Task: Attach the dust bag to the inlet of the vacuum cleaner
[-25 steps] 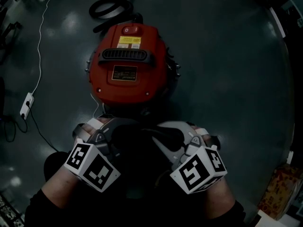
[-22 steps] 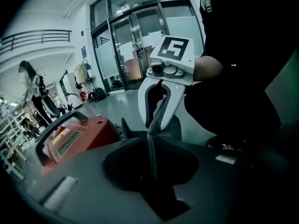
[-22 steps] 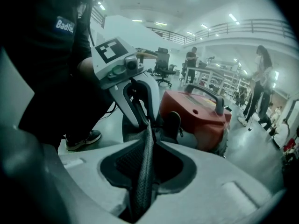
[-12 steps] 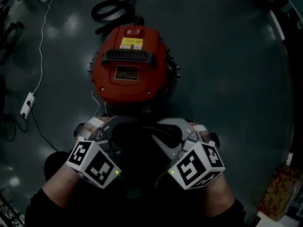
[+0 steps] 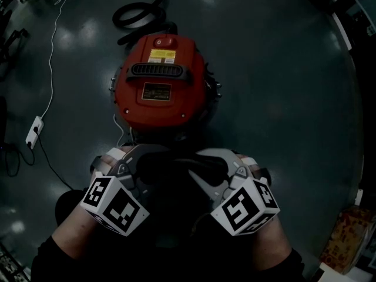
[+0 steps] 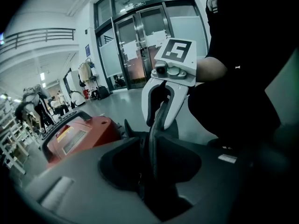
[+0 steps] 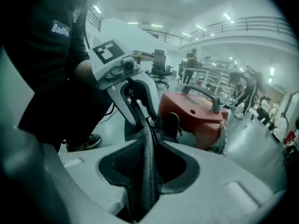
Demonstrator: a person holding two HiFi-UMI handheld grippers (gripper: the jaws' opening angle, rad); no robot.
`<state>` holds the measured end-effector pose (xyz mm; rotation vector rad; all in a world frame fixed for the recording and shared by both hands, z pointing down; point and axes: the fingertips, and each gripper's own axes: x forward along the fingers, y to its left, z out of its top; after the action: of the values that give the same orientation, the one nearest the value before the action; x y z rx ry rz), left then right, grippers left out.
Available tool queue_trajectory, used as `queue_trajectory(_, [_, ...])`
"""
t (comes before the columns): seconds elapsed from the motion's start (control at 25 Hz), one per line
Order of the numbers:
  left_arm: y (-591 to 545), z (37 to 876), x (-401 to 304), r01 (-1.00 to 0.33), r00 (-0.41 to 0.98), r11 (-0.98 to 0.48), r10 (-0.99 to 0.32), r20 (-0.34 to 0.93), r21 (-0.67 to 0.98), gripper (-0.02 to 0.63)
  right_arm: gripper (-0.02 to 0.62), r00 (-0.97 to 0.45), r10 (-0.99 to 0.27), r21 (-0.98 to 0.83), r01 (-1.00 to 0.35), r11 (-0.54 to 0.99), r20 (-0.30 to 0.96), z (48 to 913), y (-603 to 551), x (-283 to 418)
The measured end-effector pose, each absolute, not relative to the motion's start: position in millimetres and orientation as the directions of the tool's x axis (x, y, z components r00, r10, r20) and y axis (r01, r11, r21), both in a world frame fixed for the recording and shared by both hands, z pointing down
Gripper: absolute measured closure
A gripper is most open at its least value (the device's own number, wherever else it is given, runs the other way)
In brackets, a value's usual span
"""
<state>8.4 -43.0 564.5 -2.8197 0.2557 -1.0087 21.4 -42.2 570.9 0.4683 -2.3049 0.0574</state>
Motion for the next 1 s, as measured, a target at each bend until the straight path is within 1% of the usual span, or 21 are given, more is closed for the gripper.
queue_trajectory(0.28, [-42.0, 548.7, 4.9, -0.130, 0.790, -0.979, -0.197, 0.580, -0.155, 0.486, 0.485, -0.622, -0.322, 0.093, -0.371, 0.924, 0.714, 556.2, -34.6, 27.1])
queue_trajectory(0.56, [-32.6, 509.2, -2.4, -0.161, 0.796, -0.985, -0.171, 0.580, -0.068, 0.496, 0.485, -0.623, -0.294, 0.001, -0.426, 0.905, 0.725, 515.0, -16.6, 32.3])
queue_trajectory(0.64, [-30.5, 489.2, -2.2, -0.166, 0.794, -0.984, -0.168, 0.584, -0.058, 0.497, 0.485, -0.619, -0.287, -0.014, -0.434, 0.901, 0.731, 498.3, -14.0, 32.4])
queue_trajectory(0.76, [-14.5, 450.8, -2.4, -0.167, 0.782, -0.986, -0.150, 0.604, -0.029, 0.503, 0.485, -0.623, -0.236, -0.058, -0.414, 0.908, 0.746, 463.9, 5.3, 27.2])
queue_trajectory(0.88, [6.9, 403.0, -0.2, -0.138, 0.765, -0.990, -0.119, 0.633, -0.019, 0.511, 0.485, -0.634, -0.210, -0.088, -0.405, 0.910, 0.745, 411.5, 24.1, 23.5])
queue_trajectory(1.0, [25.0, 346.4, 0.5, -0.142, 0.764, -0.990, -0.105, 0.636, 0.007, 0.517, 0.485, -0.654, -0.215, -0.108, -0.417, 0.903, 0.725, 350.1, 39.7, 20.9])
